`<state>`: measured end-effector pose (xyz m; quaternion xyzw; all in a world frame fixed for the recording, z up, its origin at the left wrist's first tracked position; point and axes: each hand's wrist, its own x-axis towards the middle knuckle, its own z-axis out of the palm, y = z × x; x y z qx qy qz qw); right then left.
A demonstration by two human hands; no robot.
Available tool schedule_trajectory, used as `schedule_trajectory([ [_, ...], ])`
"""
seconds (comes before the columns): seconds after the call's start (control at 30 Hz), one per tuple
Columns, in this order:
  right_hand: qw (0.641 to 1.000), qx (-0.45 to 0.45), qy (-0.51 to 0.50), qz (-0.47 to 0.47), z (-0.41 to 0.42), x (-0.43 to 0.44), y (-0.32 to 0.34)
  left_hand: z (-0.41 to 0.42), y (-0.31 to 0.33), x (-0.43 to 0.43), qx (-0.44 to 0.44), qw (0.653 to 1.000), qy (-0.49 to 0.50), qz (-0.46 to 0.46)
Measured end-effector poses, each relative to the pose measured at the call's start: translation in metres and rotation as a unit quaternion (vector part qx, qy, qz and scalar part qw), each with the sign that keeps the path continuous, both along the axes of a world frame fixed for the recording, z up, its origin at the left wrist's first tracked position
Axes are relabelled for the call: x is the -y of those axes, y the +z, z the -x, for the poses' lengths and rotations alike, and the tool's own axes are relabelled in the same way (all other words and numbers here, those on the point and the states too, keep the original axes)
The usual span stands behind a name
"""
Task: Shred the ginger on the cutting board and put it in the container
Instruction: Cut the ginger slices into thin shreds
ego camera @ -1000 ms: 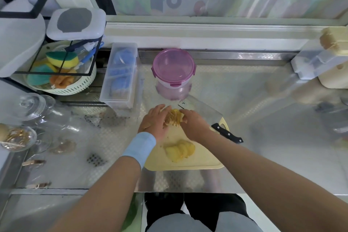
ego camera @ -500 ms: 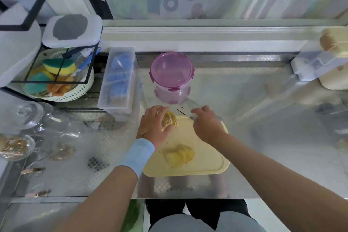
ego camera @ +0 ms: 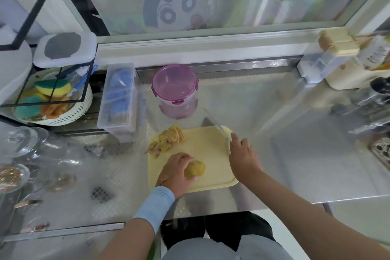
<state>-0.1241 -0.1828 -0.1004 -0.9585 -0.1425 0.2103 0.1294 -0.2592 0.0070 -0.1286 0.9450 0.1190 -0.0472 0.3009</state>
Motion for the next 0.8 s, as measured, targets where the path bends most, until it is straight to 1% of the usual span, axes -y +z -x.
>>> schedule_trajectory([
  [0.07,1.000,0.001,-0.011,-0.024,0.014,0.009,0.006,0.002,-0.002,0.005,-0.009,1.000,-0.002,-0.016],
  [0.2,0.999,-0.005,0.037,-0.039,0.044,0.018,0.010,0.004,-0.006,0.013,0.003,1.000,0.015,-0.027],
  [0.33,0.997,-0.022,0.066,-0.024,0.063,0.017,0.007,0.011,-0.012,0.021,0.037,0.998,0.032,-0.038],
  [0.43,0.995,-0.031,0.097,-0.005,0.071,0.017,0.005,0.013,-0.012,0.024,0.029,0.998,0.042,-0.033],
  [0.57,0.993,-0.036,0.113,-0.005,0.073,0.019,0.004,0.015,-0.011,0.024,0.019,0.999,0.029,-0.039],
  [0.63,0.992,-0.036,0.117,-0.004,0.070,0.018,0.004,0.017,-0.010,0.020,0.073,0.996,0.010,-0.058],
  [0.7,0.992,-0.039,0.121,0.002,0.068,0.017,0.004,0.018,-0.007,0.018,0.128,0.990,-0.024,-0.054],
  [0.77,0.990,-0.052,0.128,0.008,0.068,0.013,0.004,0.015,-0.004,0.015,0.131,0.986,-0.087,-0.062],
  [0.8,0.990,-0.059,0.131,0.007,0.069,0.012,0.005,0.013,-0.003,0.013,0.116,0.983,-0.124,-0.075],
])
